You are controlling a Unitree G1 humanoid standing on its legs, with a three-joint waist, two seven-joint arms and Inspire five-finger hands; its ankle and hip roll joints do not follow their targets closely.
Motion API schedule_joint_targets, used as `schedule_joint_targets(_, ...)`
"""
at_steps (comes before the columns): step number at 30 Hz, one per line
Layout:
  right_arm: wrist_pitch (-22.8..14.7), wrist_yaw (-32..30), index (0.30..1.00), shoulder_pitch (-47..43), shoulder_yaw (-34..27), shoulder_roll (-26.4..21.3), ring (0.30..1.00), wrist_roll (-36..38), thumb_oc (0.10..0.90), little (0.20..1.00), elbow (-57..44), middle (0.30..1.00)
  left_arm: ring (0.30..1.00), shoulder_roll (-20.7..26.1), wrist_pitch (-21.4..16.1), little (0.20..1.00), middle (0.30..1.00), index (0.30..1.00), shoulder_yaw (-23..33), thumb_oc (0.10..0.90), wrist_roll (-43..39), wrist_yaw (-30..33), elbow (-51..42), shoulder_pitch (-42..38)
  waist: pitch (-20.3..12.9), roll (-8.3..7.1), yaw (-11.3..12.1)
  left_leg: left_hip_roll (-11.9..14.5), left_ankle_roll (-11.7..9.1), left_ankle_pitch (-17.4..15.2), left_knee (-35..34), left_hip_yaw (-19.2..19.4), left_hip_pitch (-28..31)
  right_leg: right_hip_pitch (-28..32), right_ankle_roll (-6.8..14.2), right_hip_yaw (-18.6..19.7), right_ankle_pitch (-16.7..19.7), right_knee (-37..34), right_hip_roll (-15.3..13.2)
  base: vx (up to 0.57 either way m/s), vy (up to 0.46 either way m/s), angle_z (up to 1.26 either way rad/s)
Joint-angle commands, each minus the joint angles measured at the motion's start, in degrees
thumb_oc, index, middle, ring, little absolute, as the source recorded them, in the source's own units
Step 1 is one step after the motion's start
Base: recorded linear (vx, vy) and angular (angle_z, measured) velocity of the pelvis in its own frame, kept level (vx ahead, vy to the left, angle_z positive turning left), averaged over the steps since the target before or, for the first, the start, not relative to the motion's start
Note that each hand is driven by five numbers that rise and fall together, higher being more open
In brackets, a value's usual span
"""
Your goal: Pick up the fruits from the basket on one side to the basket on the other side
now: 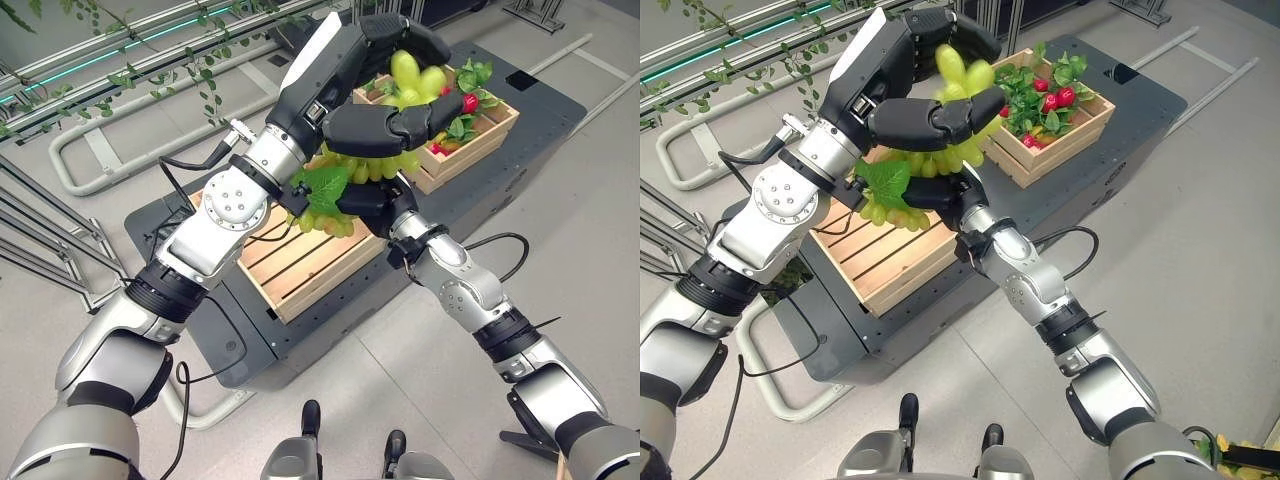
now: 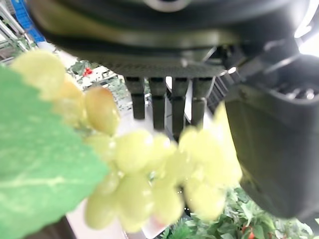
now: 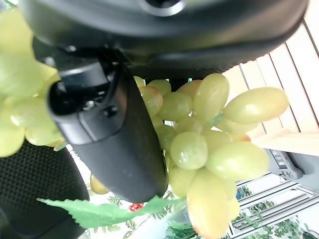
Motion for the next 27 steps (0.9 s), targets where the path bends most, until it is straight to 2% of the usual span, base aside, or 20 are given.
schedule_joint_targets(1, -11.2, 0.0, 0.3, 1.9, -4.7, 2.4, 0.3, 1.6, 0.4, 0.3, 0.0, 0.3, 0.9, -4.9, -6.3, 0.9, 0.9, 0.9, 6.8, 0.8, -4.3, 3.1, 8.2, -0.5, -15.0, 0.85, 0.7, 2.4, -4.0, -5.6, -0.4, -1.3, 3.0, -1.4, -1.4, 1.3, 2.1, 0.0, -1.5, 0.0, 0.016, -0.04)
schedule_joint_targets(10, -11.6, 0.8, 0.3, 4.1, -6.7, 0.8, 0.3, 0.9, 0.4, 0.3, 1.6, 0.3, 0.9, -4.3, -10.2, 0.9, 0.9, 0.9, 9.1, 0.8, -6.9, 2.1, 9.4, 1.2, -15.3, 0.55, 0.3, 2.6, -4.1, -5.8, -0.4, -0.7, 3.2, -1.5, -1.3, 1.6, 2.2, 0.0, -1.5, 0.0, 0.0, 0.0)
schedule_joint_targets(11, -12.1, 1.2, 0.3, 5.1, -7.4, 0.1, 0.3, 1.0, 0.4, 0.3, 2.0, 0.3, 0.9, -3.6, -12.4, 0.9, 0.9, 0.9, 11.0, 0.8, -8.0, 3.6, 8.8, 2.2, -15.4, 0.47, 0.3, 2.7, -4.1, -5.8, -0.4, -0.5, 3.3, -1.5, -1.3, 1.7, 2.2, 0.0, -1.5, 0.0, 0.0, 0.0)
schedule_joint_targets(16, -13.5, 1.8, 0.3, 9.0, -10.1, -0.6, 0.3, -0.8, 0.4, 0.3, 1.4, 0.3, 0.9, -2.6, -15.8, 0.9, 0.9, 0.9, 16.3, 0.8, -6.2, 8.9, 8.3, 6.3, -15.3, 0.4, -0.2, 2.7, -4.0, -6.1, -0.4, -0.3, 3.5, -1.8, -1.4, 2.2, 2.2, 0.0, -1.4, 0.0, 0.002, -0.06)
schedule_joint_targets(18, -14.1, 2.7, 0.3, 11.2, -11.6, -0.8, 0.3, -1.2, 0.4, 0.3, 0.7, 0.3, 0.9, -2.8, -16.4, 0.9, 0.9, 0.9, 18.6, 0.8, -3.8, 11.1, 8.4, 9.5, -15.3, 0.4, -0.5, 2.8, -4.0, -6.2, -0.4, -0.1, 3.6, -1.9, -1.4, 2.6, 2.2, 0.0, -1.3, 0.0, -0.004, -0.19)
schedule_joint_targets(21, -14.7, 2.2, 0.3, 13.6, -12.9, -1.2, 0.3, -1.5, 0.4, 0.3, -1.5, 0.3, 0.9, -1.8, -15.5, 0.9, 0.9, 0.9, 18.6, 0.8, 7.6, 14.4, 10.0, 13.3, -14.8, 0.41, -1.0, 2.8, -3.9, -6.4, -0.4, 0.2, 3.7, -2.1, -1.4, 3.2, 2.3, 0.0, -1.1, -0.04, -0.01, -0.07)
schedule_joint_targets(24, -14.9, 3.0, 0.3, 16.6, -15.5, -2.0, 0.3, -1.2, 0.4, 0.3, -3.3, 0.3, 0.9, -1.7, -16.3, 0.9, 0.9, 0.9, 19.1, 0.8, 9.3, 14.2, 9.7, 18.1, -14.8, 0.09, -1.4, 3.0, -3.7, -6.6, -0.4, 0.5, 4.0, -2.1, -1.4, 3.9, 2.2, 0.0, -0.8, -0.03, -0.019, -0.04)
schedule_joint_targets(27, -16.7, 5.0, 0.3, 20.1, -17.6, -1.3, 0.3, -1.5, 0.4, 0.3, -3.9, 0.3, 0.9, -4.4, -17.0, 0.9, 0.9, 0.9, 20.9, 0.8, 9.1, 14.9, 7.8, 23.5, -14.7, -0.29, -1.9, 3.2, -3.4, -6.8, -0.4, 0.7, 4.3, -2.2, -1.6, 4.8, 2.3, 0.0, -0.5, 0.01, -0.035, -0.11)
